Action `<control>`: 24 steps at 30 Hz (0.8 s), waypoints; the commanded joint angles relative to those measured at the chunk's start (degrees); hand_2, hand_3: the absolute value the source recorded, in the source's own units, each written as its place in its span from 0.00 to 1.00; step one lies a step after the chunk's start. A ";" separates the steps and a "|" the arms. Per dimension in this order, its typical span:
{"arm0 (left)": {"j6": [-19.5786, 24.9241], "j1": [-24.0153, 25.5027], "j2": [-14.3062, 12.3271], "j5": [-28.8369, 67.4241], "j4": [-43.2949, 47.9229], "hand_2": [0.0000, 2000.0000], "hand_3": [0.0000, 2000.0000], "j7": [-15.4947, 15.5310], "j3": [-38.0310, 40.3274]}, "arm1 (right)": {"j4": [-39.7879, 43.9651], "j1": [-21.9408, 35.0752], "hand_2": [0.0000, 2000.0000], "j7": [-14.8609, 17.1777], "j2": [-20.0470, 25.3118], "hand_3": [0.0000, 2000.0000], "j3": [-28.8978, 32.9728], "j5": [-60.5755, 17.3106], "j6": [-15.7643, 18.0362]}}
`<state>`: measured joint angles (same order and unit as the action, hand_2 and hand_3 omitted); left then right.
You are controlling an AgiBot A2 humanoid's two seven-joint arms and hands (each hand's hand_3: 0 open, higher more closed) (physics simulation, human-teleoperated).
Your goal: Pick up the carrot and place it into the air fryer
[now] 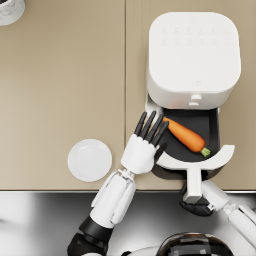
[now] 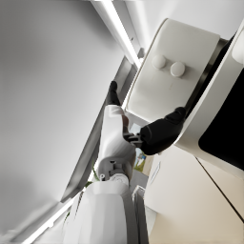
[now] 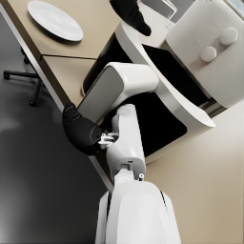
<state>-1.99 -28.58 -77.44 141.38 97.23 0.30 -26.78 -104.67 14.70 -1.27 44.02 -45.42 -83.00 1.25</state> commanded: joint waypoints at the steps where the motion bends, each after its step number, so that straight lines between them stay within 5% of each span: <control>1: -0.43 10.45 7.30 -0.01 10.82 0.00 0.00 0.09 10.77 | -1.92 4.01 1.00 -0.11 9.12 1.00 -4.10 0.00 0.01; 8: 1.71 18.97 7.27 -0.03 17.30 0.00 0.00 -0.25 28.70 | 7.93 12.03 1.00 0.32 16.01 1.00 1.15 -0.07 3.03; 24: 2.00 20.46 6.96 -0.05 16.79 0.00 0.00 -0.30 35.07 | 33.15 25.61 1.00 0.66 29.42 1.00 8.16 -0.26 7.85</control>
<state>0.00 -8.15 -70.47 141.33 114.09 0.00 8.41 -68.09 35.07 -0.65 67.54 -38.00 -83.27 9.78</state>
